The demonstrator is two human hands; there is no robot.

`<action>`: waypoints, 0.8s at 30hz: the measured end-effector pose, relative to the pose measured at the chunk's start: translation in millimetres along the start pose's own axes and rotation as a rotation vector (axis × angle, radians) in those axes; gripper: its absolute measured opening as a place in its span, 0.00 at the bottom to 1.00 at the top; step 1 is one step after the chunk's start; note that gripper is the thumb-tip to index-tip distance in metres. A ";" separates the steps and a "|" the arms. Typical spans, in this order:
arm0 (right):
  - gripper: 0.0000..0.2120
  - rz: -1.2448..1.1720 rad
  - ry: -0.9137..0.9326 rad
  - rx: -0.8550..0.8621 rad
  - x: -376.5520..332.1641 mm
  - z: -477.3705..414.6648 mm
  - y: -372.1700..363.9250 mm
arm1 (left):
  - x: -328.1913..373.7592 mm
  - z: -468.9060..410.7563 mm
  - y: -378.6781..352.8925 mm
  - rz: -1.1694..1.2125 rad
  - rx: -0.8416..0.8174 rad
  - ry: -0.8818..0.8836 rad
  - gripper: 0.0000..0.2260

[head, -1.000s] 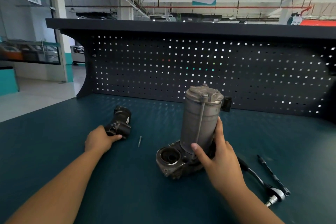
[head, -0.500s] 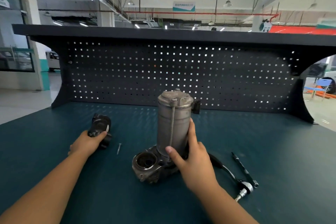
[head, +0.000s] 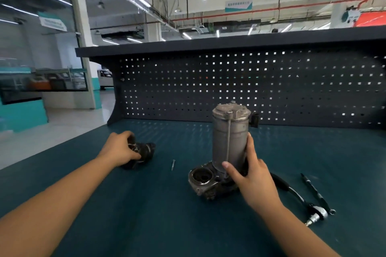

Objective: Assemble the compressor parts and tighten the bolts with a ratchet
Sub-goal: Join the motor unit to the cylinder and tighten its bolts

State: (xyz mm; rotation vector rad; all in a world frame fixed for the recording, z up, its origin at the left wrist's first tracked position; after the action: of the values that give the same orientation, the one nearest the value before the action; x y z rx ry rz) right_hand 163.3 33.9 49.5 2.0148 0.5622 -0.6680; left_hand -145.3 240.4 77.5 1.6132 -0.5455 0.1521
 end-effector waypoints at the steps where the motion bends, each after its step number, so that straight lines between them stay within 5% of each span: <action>1: 0.43 0.003 -0.004 0.000 -0.1 0.4 0.4 | 4.7 3.6 10.3 -0.046 -0.007 -0.044 0.28; 14: 0.43 0.046 -0.015 -0.009 -1.2 1.8 1.6 | 73.0 34.2 18.7 -0.053 -0.285 -0.298 0.32; 24: 0.42 0.045 -0.009 -0.001 0.3 0.3 1.3 | 58.4 61.9 9.8 0.163 -0.205 -0.415 0.34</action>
State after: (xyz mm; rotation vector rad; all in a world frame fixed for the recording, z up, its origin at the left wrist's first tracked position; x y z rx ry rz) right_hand 164.3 33.1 49.9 2.0167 0.5103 -0.6495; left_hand -112.1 165.4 102.4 1.4021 -0.9812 -0.1187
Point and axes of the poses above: each hand's wrist, its own z-axis away from the middle knuckle, its own y-axis out of the back of the hand, x = y × z, the point moved 10 cm from there along -z, towards the middle knuckle, and after that the axes turned 12 degrees about -x, right-handed, at the moved point
